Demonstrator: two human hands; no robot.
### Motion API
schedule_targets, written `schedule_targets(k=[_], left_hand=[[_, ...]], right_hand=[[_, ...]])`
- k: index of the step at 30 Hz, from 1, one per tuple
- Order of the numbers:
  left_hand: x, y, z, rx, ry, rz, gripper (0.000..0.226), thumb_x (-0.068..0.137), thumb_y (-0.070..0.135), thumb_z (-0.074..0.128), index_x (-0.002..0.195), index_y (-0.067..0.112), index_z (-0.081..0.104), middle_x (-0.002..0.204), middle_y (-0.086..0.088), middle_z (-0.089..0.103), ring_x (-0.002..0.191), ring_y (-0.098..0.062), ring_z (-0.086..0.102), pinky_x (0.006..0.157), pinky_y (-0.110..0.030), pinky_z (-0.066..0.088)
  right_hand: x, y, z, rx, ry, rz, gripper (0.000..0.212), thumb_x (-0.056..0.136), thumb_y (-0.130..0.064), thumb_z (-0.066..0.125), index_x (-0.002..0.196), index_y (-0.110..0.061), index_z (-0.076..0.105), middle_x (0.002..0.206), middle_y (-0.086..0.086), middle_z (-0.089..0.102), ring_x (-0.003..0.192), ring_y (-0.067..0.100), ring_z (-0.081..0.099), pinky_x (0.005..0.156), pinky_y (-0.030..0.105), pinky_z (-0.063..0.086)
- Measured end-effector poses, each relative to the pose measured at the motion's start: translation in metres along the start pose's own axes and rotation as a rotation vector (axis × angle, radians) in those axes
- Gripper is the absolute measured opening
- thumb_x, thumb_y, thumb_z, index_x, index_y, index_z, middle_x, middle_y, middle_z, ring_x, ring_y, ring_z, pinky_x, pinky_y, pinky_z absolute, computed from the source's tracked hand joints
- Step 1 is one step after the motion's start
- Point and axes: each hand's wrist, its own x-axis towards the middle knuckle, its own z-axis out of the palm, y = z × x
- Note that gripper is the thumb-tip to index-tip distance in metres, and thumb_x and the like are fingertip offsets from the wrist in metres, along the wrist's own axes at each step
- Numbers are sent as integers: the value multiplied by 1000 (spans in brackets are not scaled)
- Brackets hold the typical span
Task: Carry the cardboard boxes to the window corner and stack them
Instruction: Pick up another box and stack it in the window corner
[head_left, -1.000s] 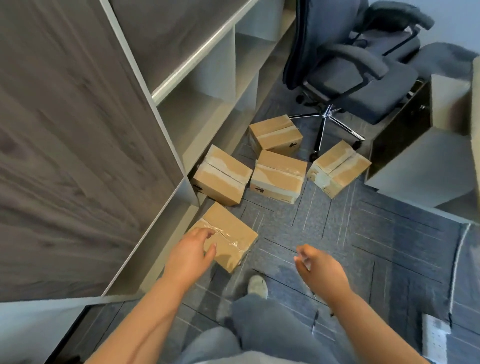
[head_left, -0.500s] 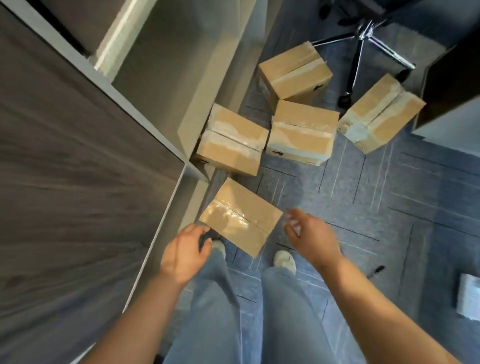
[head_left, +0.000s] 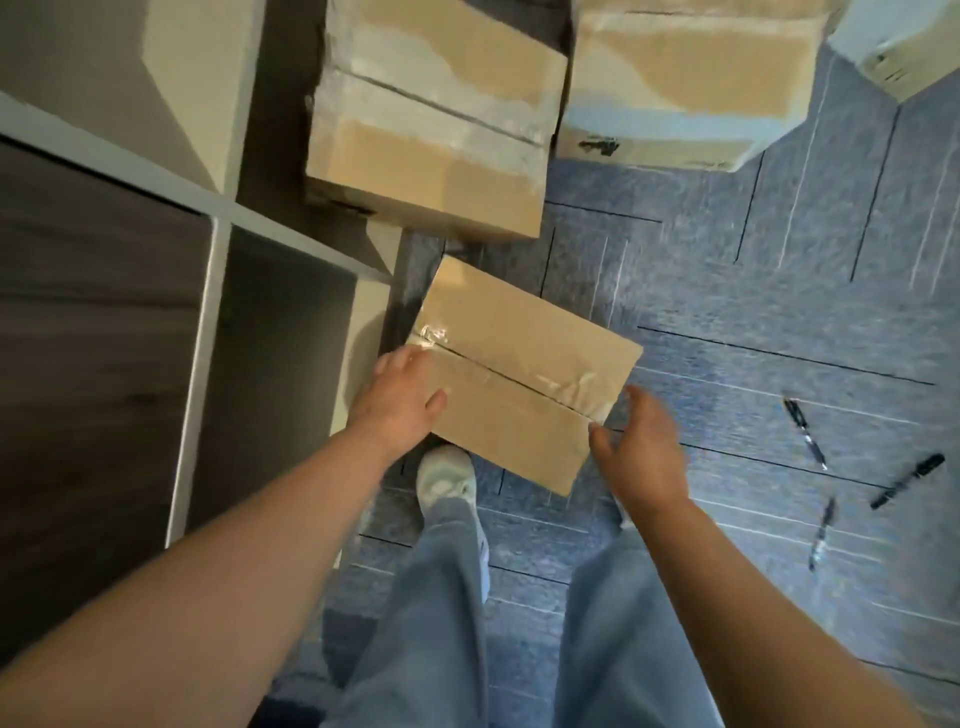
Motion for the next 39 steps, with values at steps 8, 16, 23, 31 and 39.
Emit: schedule_targets(k=[8, 16, 23, 31, 39], left_hand=[[89, -31, 61, -32, 39, -130, 71, 90, 34, 53, 147, 21, 13, 157, -4, 3, 144, -27, 4, 114, -45, 18], [129, -58, 83, -327, 57, -331, 85, 81, 54, 59, 146, 20, 15, 148, -8, 34, 133, -33, 36, 108, -44, 31], [113, -43, 72, -326, 32, -325, 69, 80, 56, 59, 131, 15, 35, 131, -7, 50, 115, -32, 51, 82, -31, 37], [29, 12, -2, -287, 90, -265, 73, 75, 58, 63, 129, 18, 34, 131, -7, 45, 117, -35, 48, 93, -45, 42], [-93, 122, -117, -224, 189, 27, 78, 73, 64, 61, 126, 11, 39, 124, -12, 50, 111, -33, 52, 85, -39, 45]], right_hand=[[77, 45, 89, 349, 61, 410, 84, 84, -38, 62, 146, -2, 18, 147, 20, 33, 135, 35, 32, 111, 43, 29], [89, 58, 118, 489, -15, 425, 77, 82, -50, 62, 137, -6, 30, 135, 15, 49, 122, 35, 49, 98, 41, 42], [79, 46, 101, 450, -20, 443, 80, 80, -51, 65, 132, -1, 32, 131, 18, 51, 119, 37, 51, 93, 43, 44], [5, 15, -5, 479, 135, 471, 73, 77, -49, 69, 125, -2, 41, 120, 17, 58, 110, 36, 55, 82, 37, 44], [-118, -9, -164, 572, 424, 442, 60, 76, -49, 70, 107, -4, 47, 100, 11, 60, 95, 32, 59, 72, 32, 42]])
